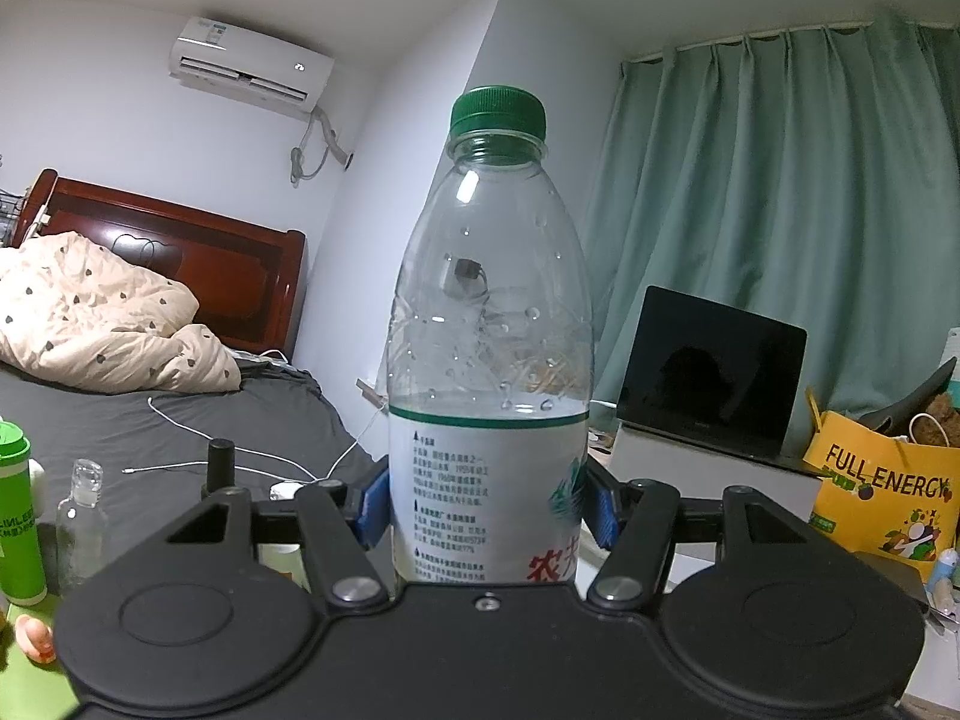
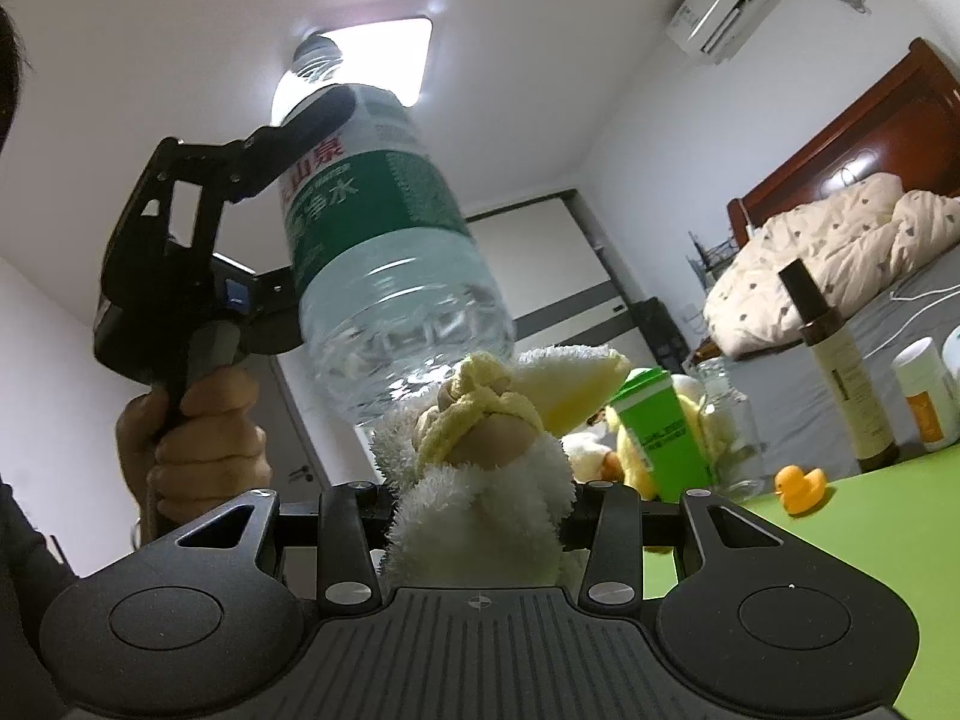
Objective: Clean container
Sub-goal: 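Hold the bottle raised in the left gripper and rotate it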
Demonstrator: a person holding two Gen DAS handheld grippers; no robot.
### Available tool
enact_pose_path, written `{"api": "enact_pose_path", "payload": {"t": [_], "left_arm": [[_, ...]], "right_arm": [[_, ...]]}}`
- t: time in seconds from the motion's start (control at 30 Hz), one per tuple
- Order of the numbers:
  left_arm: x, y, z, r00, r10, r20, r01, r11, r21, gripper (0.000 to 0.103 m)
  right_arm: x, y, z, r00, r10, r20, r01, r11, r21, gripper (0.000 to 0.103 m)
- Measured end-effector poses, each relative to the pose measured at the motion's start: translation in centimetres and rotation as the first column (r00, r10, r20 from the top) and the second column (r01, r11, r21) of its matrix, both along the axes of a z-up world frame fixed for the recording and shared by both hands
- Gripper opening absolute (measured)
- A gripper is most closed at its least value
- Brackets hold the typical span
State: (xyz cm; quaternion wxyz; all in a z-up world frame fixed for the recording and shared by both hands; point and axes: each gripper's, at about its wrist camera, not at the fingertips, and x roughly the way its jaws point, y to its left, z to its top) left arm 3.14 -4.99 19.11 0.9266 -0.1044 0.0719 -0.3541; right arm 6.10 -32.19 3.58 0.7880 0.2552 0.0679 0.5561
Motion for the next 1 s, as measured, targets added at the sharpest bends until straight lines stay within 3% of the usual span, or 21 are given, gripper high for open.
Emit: {"api": "enact_pose_path", "payload": {"t": [0.47,1.0], "left_arm": [[0.5,1.0,-0.3,0.999,0.045,-0.013,-0.045,0.999,0.001,0.06],[0.4,1.1,-0.5,0.999,0.038,-0.022,-0.038,0.999,0.011,0.06]], "right_arm": [[-1.9,-0.4,-0.4,0.997,0.071,0.009,-0.072,0.995,0.065,0.042],[-2.7,-4.3,0.4,0.999,-0.044,0.008,0.043,0.996,0.081,0.042]]}}
